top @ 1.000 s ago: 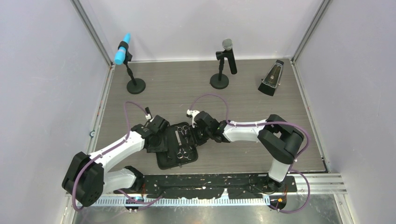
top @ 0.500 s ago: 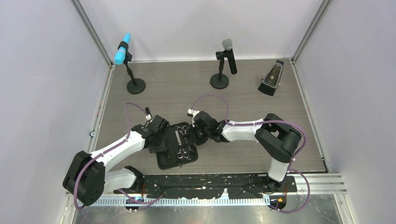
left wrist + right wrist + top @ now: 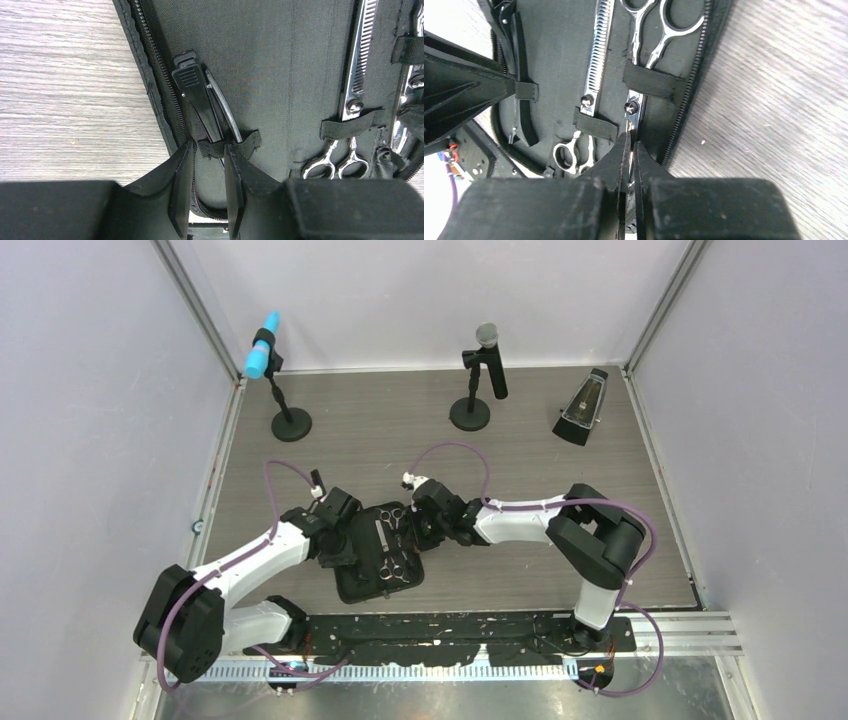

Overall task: Sort the hair-cutting tools
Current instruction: Place the scissors in the hairdressing tool bag.

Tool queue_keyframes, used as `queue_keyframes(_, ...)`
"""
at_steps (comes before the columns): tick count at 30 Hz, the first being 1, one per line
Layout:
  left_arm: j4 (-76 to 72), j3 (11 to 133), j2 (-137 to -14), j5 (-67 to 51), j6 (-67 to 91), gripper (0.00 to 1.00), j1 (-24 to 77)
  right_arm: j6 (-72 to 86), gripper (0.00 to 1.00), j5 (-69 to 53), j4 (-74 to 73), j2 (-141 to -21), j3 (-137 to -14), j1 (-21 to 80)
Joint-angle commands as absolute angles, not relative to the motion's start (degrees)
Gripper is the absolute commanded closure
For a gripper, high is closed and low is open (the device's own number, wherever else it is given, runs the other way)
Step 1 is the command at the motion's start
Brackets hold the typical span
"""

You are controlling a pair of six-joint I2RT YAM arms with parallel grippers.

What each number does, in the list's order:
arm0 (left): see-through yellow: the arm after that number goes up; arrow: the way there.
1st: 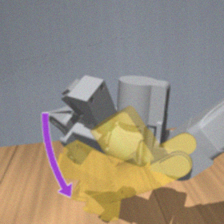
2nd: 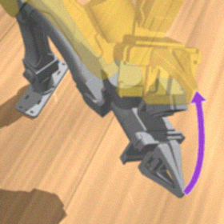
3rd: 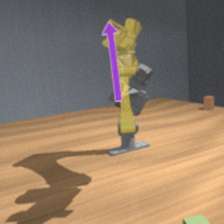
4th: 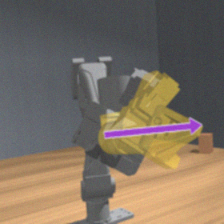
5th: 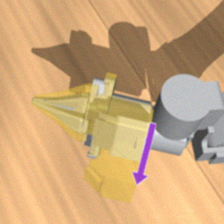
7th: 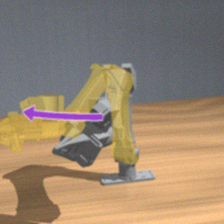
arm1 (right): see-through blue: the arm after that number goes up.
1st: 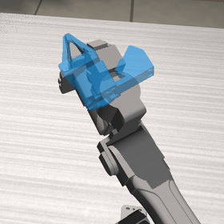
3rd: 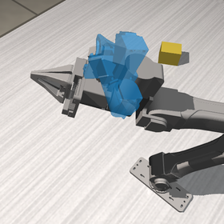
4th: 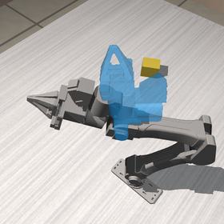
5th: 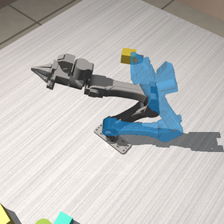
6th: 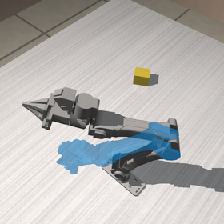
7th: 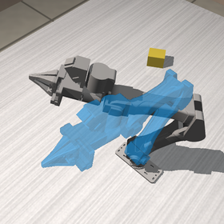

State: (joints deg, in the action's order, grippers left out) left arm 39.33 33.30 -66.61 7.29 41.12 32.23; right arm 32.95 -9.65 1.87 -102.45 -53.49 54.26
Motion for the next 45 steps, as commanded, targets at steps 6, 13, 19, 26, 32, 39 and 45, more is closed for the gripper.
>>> queue_keyframes(6,34.4,32.2,-69.3,1.5,42.0,0.71,33.1,27.8,0.91,-2.3,-0.3,-99.3,-55.1,54.1)
queue_keyframes(13,34.5,32.4,-69.2,1.7,42.0,0.65,33.1,25.7,0.67,1.6,-6.4,-99.7,-59.8,57.4)
queue_keyframes(19,34.5,32.6,-69.0,1.4,42.1,0.64,33.1,26.0,0.64,3.9,-10.0,-100.9,-61.5,59.2)
queue_keyframes(26,34.1,32.4,-68.9,0.9,42.4,0.64,33.2,25.5,0.71,5.9,-13.8,-104.0,-64.9,60.8)
queue_keyframes(32,33.7,32.6,-69.2,0.4,42.6,0.63,33.9,25.7,0.73,8.9,-17.3,-107.2,-68.1,62.7)
queue_keyframes(39,33.8,32.8,-69.8,0.3,42.1,0.65,34.6,25.1,0.94,13.0,-18.8,-109.7,-71.6,62.7)
queue_keyframes(45,34.5,33.3,-70.5,0.5,41.6,0.67,35.6,26.2,0.95,11.2,-16.7,-110.6,-74.6,61.8)
